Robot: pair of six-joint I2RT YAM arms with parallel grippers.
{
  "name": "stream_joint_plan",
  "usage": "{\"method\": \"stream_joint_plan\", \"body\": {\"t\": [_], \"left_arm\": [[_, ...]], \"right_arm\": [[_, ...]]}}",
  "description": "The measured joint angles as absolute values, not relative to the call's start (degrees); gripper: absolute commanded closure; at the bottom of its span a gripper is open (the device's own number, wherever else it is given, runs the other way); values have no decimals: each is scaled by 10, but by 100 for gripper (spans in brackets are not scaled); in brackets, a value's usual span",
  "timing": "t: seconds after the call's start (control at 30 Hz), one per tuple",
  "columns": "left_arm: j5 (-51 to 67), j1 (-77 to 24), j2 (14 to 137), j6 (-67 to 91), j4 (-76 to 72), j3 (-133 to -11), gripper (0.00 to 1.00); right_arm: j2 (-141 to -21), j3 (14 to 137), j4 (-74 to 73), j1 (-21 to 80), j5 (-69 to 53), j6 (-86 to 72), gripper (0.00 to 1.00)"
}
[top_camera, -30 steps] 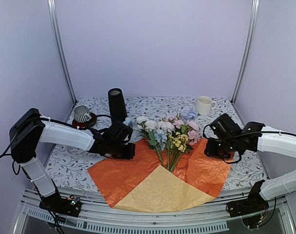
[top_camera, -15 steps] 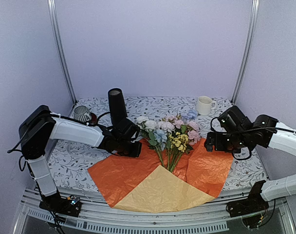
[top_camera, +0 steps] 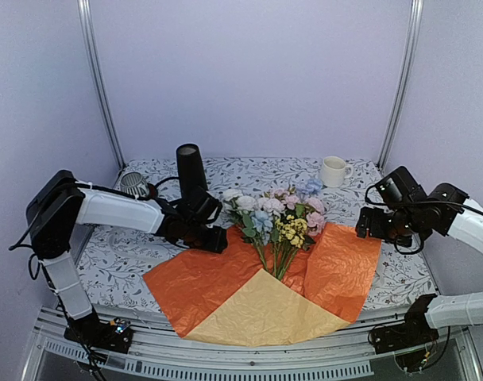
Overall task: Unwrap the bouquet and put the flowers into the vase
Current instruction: Adjust the 1/4-folded wrapping paper with the folded wrapping paper, then move the 1/4-folded wrapping paper to the center of the board.
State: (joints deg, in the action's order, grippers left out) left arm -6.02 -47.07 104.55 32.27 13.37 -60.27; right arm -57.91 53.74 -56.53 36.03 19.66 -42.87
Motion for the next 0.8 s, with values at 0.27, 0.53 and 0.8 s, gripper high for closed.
{"method": "stream_joint_plan", "body": {"t": [0.27, 0.53, 0.8], "left_arm": [[8, -391, 1009, 239, 128, -583, 17], [80, -331, 1026, 185, 146, -583, 13], [126, -290, 1014, 166, 158, -550, 13]], "right_arm": [[-551, 499, -524, 323, 149, -415, 1], [-517, 407, -445, 318, 49, -409, 24], [-489, 374, -386, 318, 4, -397, 69]]}}
